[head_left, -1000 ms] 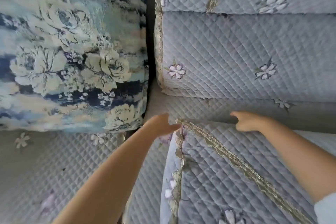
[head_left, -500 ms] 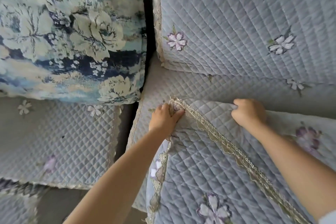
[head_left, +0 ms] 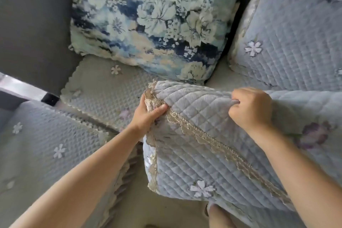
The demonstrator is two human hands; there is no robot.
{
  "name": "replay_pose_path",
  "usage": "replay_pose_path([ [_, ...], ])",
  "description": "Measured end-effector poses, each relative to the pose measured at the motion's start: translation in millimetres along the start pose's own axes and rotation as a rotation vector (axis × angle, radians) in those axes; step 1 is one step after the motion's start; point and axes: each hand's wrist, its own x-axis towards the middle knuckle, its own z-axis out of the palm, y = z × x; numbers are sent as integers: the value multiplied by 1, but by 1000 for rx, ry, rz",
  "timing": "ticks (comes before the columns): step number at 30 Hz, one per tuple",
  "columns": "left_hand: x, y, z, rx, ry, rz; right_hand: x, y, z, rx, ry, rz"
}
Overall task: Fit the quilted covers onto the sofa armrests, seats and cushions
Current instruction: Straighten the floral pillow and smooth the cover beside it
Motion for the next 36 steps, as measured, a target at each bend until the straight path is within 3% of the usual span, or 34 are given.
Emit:
replay_pose_path([
  [3,-55,12,-71,-45,82,196,-5,-83,-5,66,158,-195],
  [5,-96,18,-126,-66,158,287,-2,-145,-8,139,176,-270],
  [10,-224,-3,-274,-183,365,395,-11,-330,11,314,111,-407],
  [12,-273,-22,-322,-231,518,398,-21,-398,25,382,75,-488],
  [20,-419,-108,-448,-290,1004,403,-85,-600,77,601,-128,-703],
  [28,-471,-166,-547,-230,1562,285,-113,-761,160,837,-261,-885],
  [32,-463,-177,-612,-155,1675,175,-108,-829,215,945,-352,-922],
  [36,-450,-199,-682,-69,1731,205,-102,-893,269,989,-353,-996],
])
